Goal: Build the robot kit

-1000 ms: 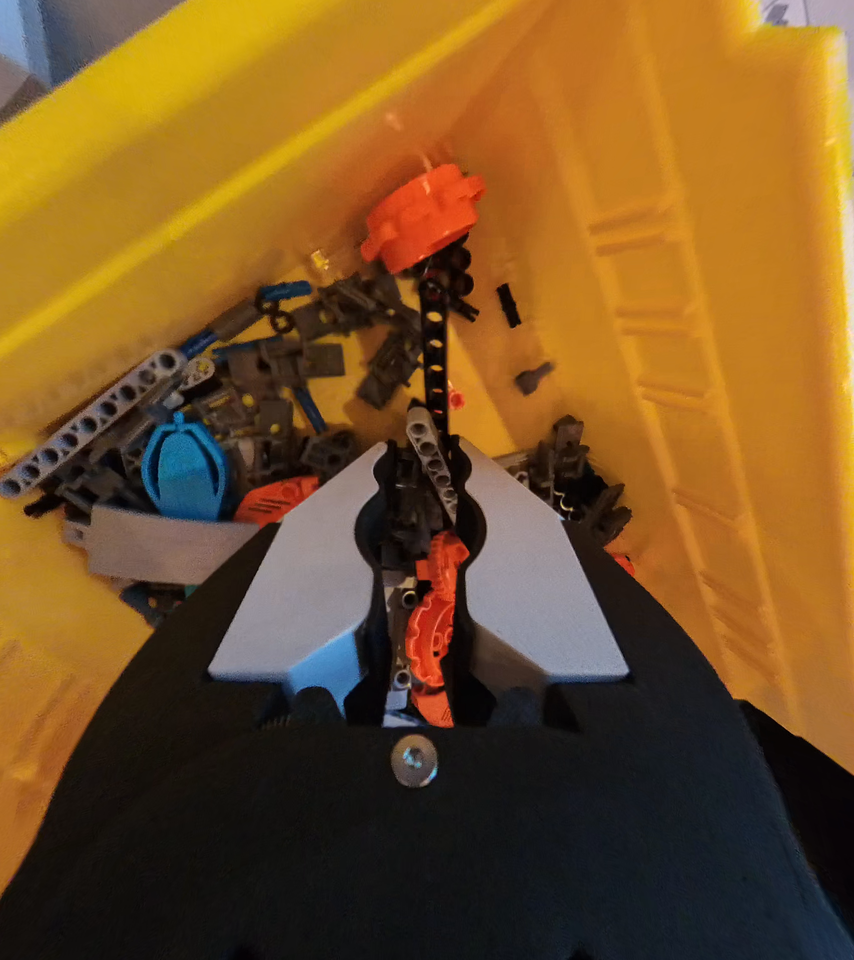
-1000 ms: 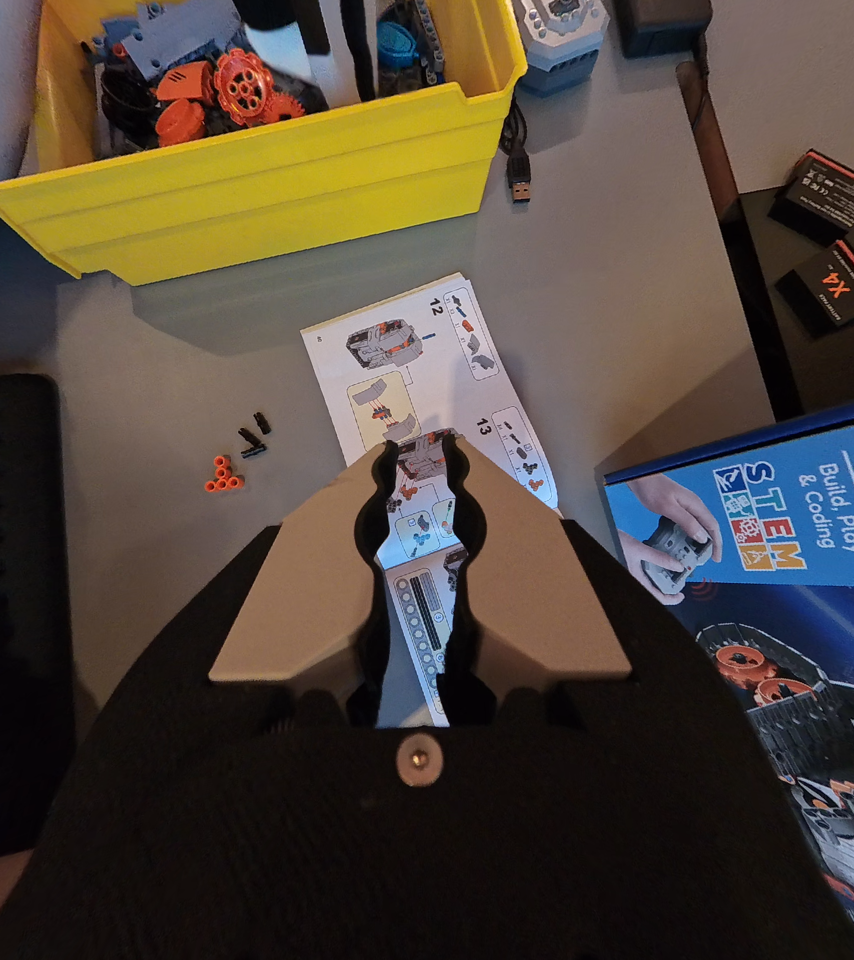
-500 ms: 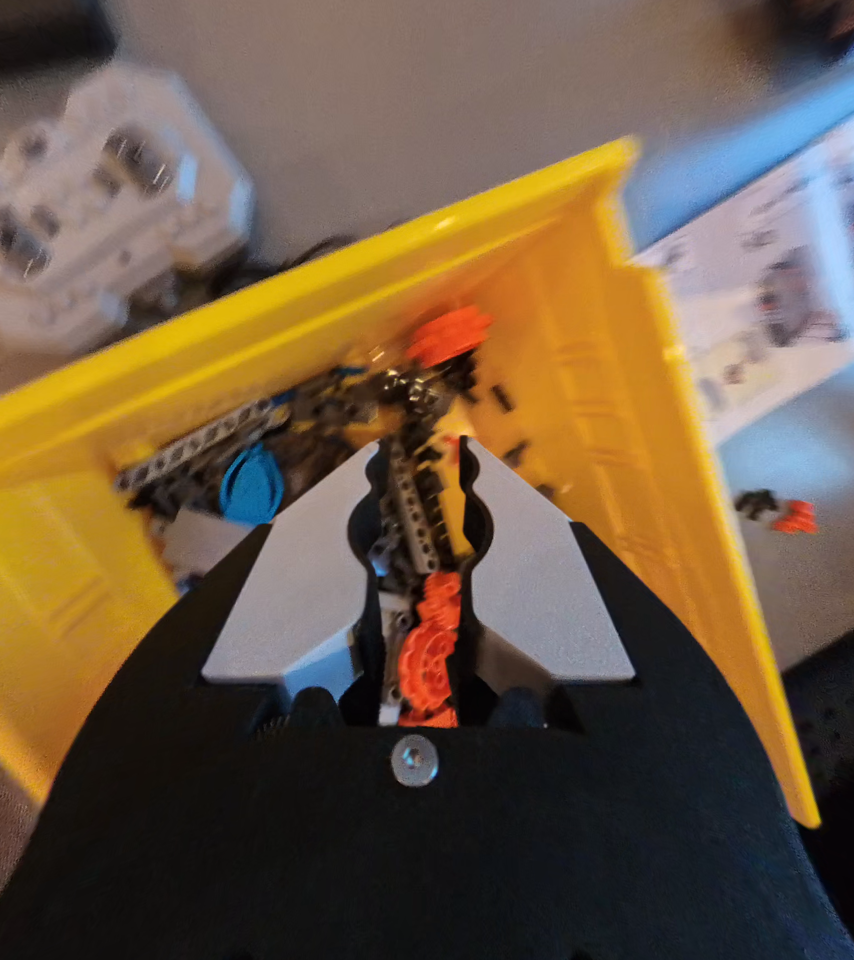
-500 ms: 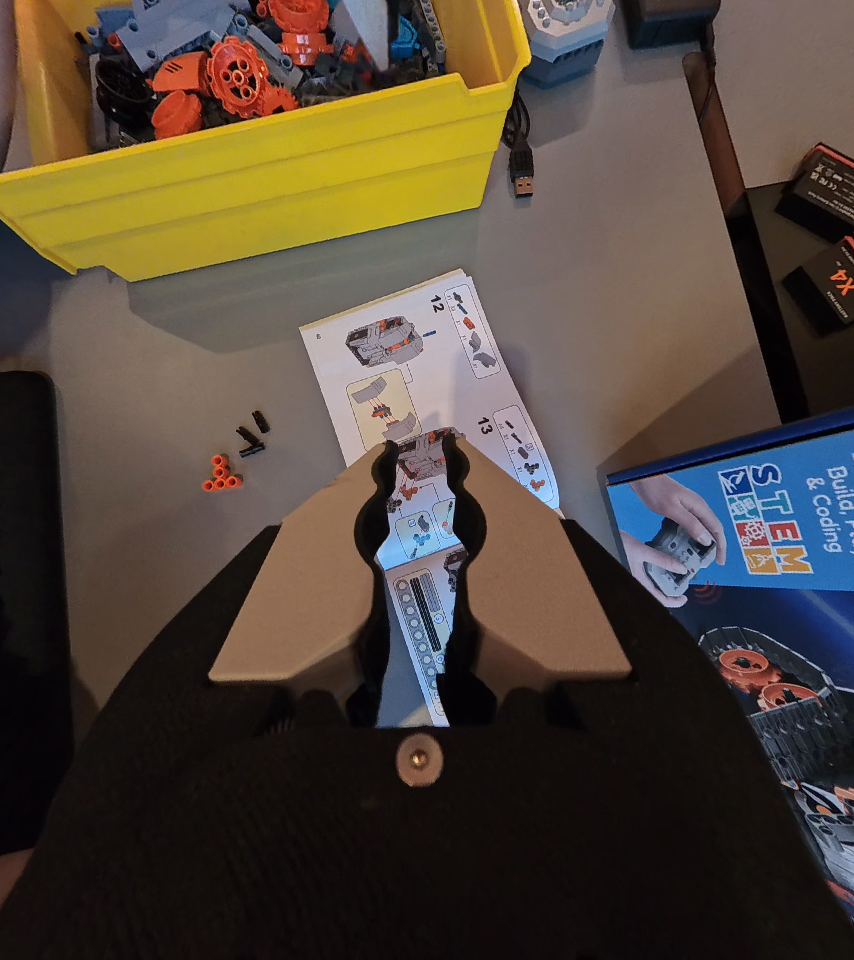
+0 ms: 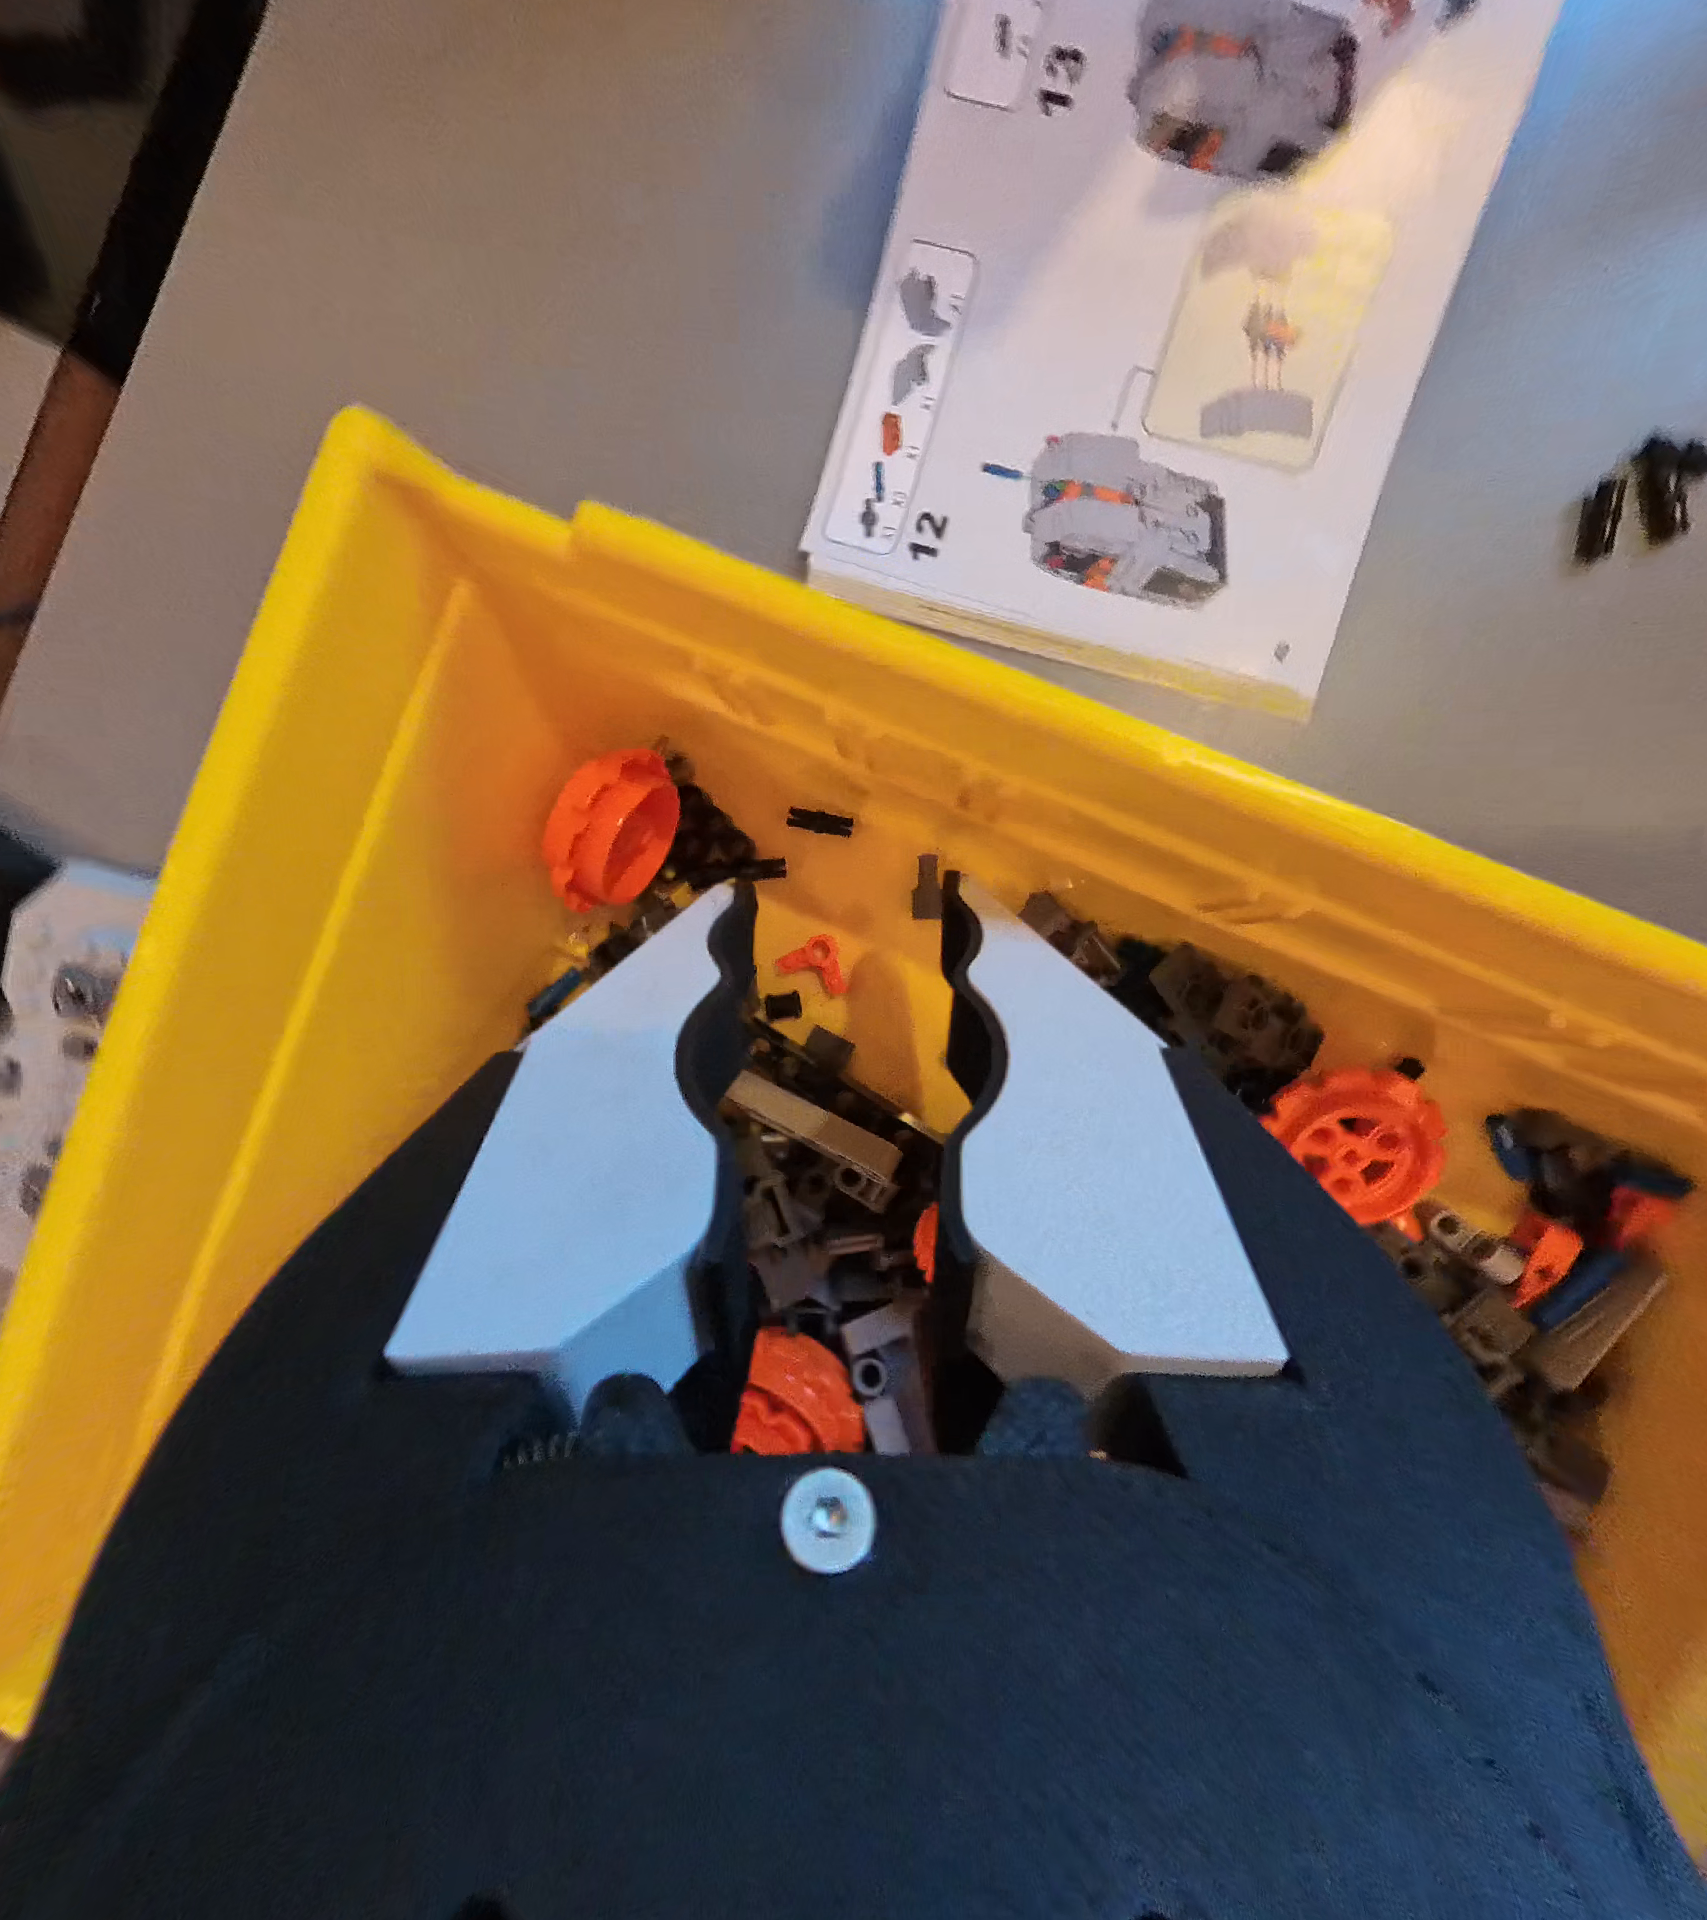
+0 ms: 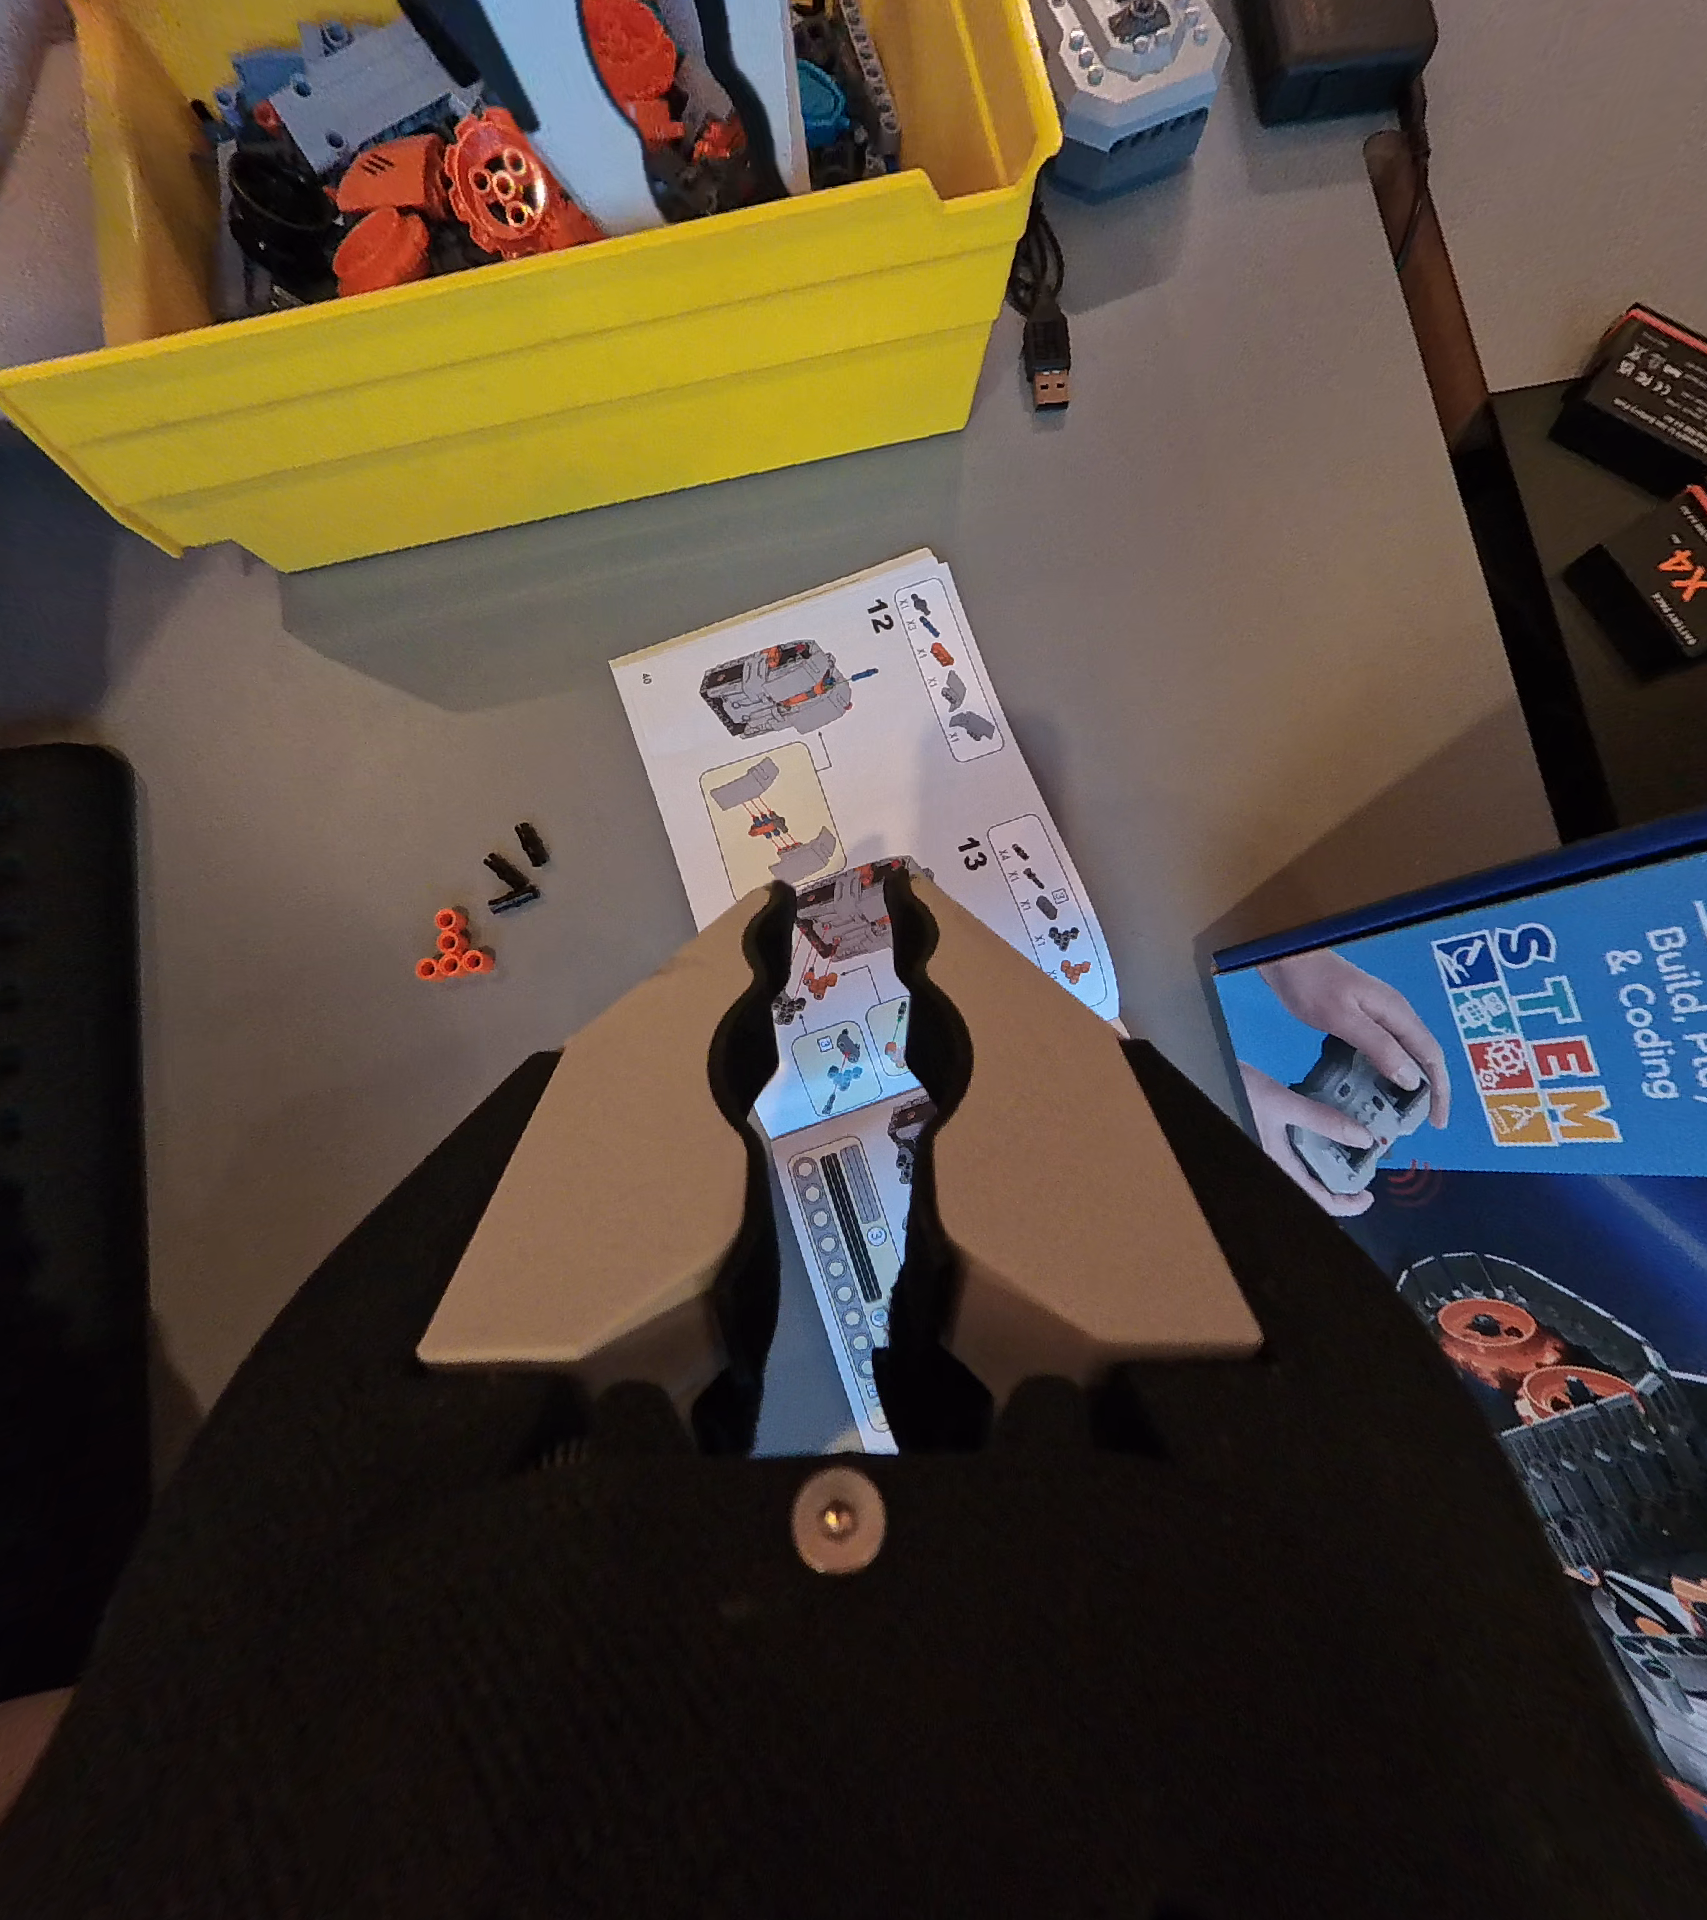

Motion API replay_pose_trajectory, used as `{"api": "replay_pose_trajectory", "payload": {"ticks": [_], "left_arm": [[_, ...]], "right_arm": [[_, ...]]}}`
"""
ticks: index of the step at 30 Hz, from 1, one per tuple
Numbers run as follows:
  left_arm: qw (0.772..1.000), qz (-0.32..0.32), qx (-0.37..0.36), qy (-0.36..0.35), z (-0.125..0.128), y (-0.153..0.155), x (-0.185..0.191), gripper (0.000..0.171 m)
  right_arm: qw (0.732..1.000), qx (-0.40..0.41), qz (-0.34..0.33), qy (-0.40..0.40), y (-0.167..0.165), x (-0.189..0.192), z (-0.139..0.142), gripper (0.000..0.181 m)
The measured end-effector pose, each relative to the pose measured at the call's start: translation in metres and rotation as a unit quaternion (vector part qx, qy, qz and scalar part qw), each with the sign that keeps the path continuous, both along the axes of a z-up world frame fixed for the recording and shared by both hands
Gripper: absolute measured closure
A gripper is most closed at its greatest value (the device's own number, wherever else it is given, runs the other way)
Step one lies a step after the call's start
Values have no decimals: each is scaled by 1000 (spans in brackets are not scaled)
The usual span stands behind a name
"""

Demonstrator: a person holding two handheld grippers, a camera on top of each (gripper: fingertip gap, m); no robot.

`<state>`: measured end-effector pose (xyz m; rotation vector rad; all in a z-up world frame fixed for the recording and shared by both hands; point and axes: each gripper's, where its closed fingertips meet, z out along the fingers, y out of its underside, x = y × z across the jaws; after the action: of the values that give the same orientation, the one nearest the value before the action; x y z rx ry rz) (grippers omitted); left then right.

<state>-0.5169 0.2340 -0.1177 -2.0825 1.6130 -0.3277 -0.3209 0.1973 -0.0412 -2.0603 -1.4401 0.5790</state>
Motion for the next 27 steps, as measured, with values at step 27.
{"api": "replay_pose_trajectory", "payload": {"ticks": [27], "left_arm": [[997,-11,60,56,-41,30,0,138]], "right_arm": [[1000,8,-6,4,1,5,4,164]]}}
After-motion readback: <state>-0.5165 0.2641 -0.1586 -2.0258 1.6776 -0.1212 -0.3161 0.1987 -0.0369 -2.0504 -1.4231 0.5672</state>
